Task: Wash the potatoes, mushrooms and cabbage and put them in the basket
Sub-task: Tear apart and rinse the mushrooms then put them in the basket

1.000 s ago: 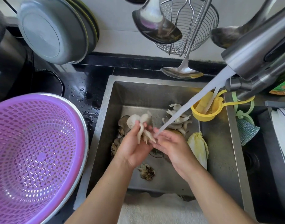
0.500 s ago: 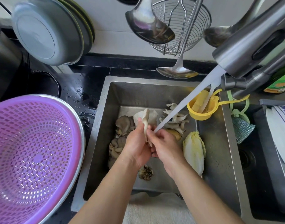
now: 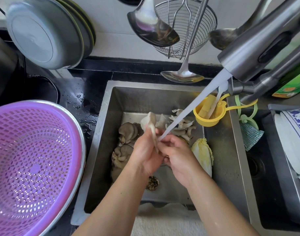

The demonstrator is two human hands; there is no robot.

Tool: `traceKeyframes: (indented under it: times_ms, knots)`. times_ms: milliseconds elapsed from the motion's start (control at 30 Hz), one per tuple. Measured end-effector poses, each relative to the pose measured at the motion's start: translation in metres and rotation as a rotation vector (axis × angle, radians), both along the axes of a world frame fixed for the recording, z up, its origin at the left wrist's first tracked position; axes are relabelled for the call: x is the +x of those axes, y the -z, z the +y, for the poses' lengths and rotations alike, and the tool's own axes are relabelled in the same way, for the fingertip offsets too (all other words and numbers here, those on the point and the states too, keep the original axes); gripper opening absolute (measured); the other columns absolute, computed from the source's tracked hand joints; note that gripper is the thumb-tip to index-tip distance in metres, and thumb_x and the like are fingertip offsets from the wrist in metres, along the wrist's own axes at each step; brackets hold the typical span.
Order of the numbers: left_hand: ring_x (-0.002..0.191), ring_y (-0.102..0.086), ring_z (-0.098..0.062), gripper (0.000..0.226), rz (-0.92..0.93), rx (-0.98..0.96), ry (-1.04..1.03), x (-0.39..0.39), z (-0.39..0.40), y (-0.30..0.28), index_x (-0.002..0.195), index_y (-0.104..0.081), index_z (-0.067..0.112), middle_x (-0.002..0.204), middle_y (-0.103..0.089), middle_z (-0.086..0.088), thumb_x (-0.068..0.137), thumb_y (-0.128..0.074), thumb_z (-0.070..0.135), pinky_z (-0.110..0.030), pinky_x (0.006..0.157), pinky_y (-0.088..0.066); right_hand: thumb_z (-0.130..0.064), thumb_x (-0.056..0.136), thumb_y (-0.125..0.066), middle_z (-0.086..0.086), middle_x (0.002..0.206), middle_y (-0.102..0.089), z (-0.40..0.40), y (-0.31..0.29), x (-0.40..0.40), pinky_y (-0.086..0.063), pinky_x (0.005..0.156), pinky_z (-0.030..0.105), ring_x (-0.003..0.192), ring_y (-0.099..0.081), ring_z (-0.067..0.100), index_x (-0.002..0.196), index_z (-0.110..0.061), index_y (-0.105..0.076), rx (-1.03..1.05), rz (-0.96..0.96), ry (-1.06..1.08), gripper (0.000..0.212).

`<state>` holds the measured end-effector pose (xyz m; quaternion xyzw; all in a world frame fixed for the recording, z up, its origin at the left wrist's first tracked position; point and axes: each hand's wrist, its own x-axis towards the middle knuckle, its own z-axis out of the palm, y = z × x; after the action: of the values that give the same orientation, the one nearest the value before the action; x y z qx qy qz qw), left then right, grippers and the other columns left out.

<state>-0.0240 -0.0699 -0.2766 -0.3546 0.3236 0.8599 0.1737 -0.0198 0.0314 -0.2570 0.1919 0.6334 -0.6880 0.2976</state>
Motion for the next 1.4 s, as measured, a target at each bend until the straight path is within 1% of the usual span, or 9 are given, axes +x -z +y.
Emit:
traceKeyframes:
  times_ms: [67,233,333,500,800,967,1133,1300,1400]
  knots:
    - [0.084,-0.066,-0.024,0.063,-0.035,0.069,-0.009,-0.002,-0.005,0.002,0.067,-0.058,0.02,0.091,-0.069,-0.013,0.106,-0.034,0.062,-0.036,0.076,-0.048,-0.005,0.099,-0.062,0.0,0.087,-0.068,0.007,0.0,0.002,-0.043,0.06,0.023,0.07,-0.056,0.007,0.106,-0.012,-0.073,-0.094,-0.058,0.031,0.015]
    - [0.084,-0.062,-0.023,0.061,-0.056,0.064,0.06,0.0,0.011,-0.003,0.077,-0.07,0.012,0.082,-0.066,-0.008,0.103,-0.046,0.062,-0.043,0.087,-0.05,-0.043,0.093,-0.073,-0.006,0.069,-0.067,0.002,0.005,-0.003,-0.049,0.058,0.027,0.064,-0.061,0.01,0.089,-0.012,-0.07,0.165,-0.008,0.043,0.031]
    - [0.081,-0.065,-0.024,0.051,-0.057,0.09,0.049,-0.001,0.008,-0.004,0.082,-0.063,0.01,0.083,-0.063,-0.008,0.103,-0.053,0.055,-0.043,0.086,-0.06,-0.02,0.093,-0.073,0.003,0.095,-0.072,0.007,0.007,-0.001,-0.057,0.073,0.038,0.09,-0.069,0.019,0.093,-0.017,-0.068,0.208,0.053,-0.02,0.006]
    - [0.086,-0.058,-0.022,0.037,-0.02,0.162,0.061,0.003,0.001,0.0,0.098,-0.055,0.015,0.092,-0.054,-0.006,0.112,-0.036,0.043,-0.037,0.079,-0.053,-0.004,0.092,-0.07,0.0,0.09,-0.066,0.022,0.001,0.005,-0.047,0.063,0.027,0.076,-0.06,0.011,0.099,-0.02,-0.071,0.087,0.071,-0.01,0.018]
    - [0.082,-0.065,-0.029,0.068,-0.049,0.098,0.06,0.008,-0.008,-0.007,0.059,-0.04,0.021,0.074,-0.059,-0.012,0.103,-0.024,0.07,-0.042,0.088,-0.044,-0.027,0.092,-0.072,-0.001,0.094,-0.071,0.005,0.004,0.01,-0.06,0.082,0.038,0.092,-0.07,0.014,0.1,-0.032,-0.07,0.287,0.226,-0.121,0.01]
    - [0.073,-0.058,-0.025,0.065,-0.038,0.18,0.079,0.007,-0.012,-0.005,0.058,-0.046,0.02,0.077,-0.059,-0.009,0.109,-0.022,0.052,-0.037,0.073,-0.042,-0.027,0.096,-0.07,-0.013,0.074,-0.068,0.002,0.002,0.011,-0.05,0.063,0.02,0.067,-0.064,-0.003,0.096,-0.024,-0.075,0.124,0.133,0.009,0.006]
    - [0.076,-0.069,-0.023,0.048,0.033,0.251,0.049,0.01,-0.007,-0.01,0.055,-0.053,0.016,0.089,-0.058,-0.007,0.097,-0.041,0.034,-0.038,0.088,-0.053,-0.012,0.093,-0.071,0.002,0.094,-0.072,-0.002,-0.001,0.009,-0.055,0.078,0.034,0.092,-0.069,0.017,0.093,-0.019,-0.069,0.156,0.08,-0.002,0.008]
    - [0.082,-0.053,-0.023,0.04,0.089,0.256,0.077,0.012,-0.005,-0.015,0.06,-0.065,0.013,0.091,-0.054,-0.007,0.084,-0.045,0.038,-0.034,0.075,-0.037,-0.006,0.094,-0.062,-0.005,0.071,-0.058,0.01,-0.008,0.0,-0.047,0.064,0.025,0.06,-0.051,0.006,0.098,-0.016,-0.072,-0.096,-0.114,0.016,0.015]
    - [0.095,-0.06,-0.028,0.041,0.05,0.205,0.065,0.008,-0.003,-0.009,0.09,-0.065,0.011,0.092,-0.062,-0.011,0.098,-0.039,0.042,-0.039,0.107,-0.04,-0.017,0.093,-0.068,-0.002,0.08,-0.074,0.002,-0.007,0.0,-0.052,0.077,0.032,0.075,-0.067,0.009,0.103,-0.016,-0.073,0.003,-0.06,0.015,0.011]
